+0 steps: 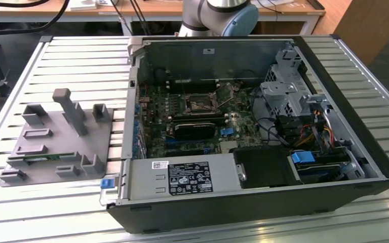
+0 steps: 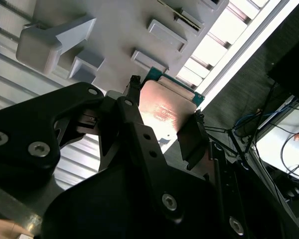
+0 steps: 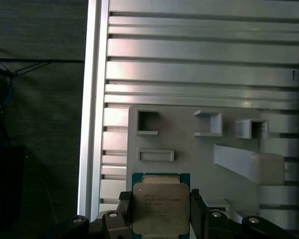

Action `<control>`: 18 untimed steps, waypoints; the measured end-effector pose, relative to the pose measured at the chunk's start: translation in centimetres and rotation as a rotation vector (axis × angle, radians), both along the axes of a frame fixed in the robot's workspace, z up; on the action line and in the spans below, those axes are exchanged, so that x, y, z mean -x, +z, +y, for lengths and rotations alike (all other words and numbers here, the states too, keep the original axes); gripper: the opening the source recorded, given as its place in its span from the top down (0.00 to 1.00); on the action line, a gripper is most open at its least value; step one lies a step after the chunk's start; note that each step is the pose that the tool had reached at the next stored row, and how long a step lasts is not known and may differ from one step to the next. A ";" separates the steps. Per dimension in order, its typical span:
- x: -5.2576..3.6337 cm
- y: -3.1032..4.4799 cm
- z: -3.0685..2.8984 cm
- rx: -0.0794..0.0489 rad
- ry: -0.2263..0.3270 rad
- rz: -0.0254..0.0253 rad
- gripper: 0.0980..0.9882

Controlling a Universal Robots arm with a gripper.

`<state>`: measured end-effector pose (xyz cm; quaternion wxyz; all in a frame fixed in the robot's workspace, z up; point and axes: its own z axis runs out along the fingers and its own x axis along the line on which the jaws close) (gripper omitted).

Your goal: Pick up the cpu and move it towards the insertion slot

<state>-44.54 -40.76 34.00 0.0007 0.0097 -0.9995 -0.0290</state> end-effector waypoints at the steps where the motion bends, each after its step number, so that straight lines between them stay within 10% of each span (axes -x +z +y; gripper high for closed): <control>1: 0.00 0.07 0.00 0.000 0.000 0.0001 0.50; 18: 0.00 1.93 0.01 0.000 0.000 0.0000 0.50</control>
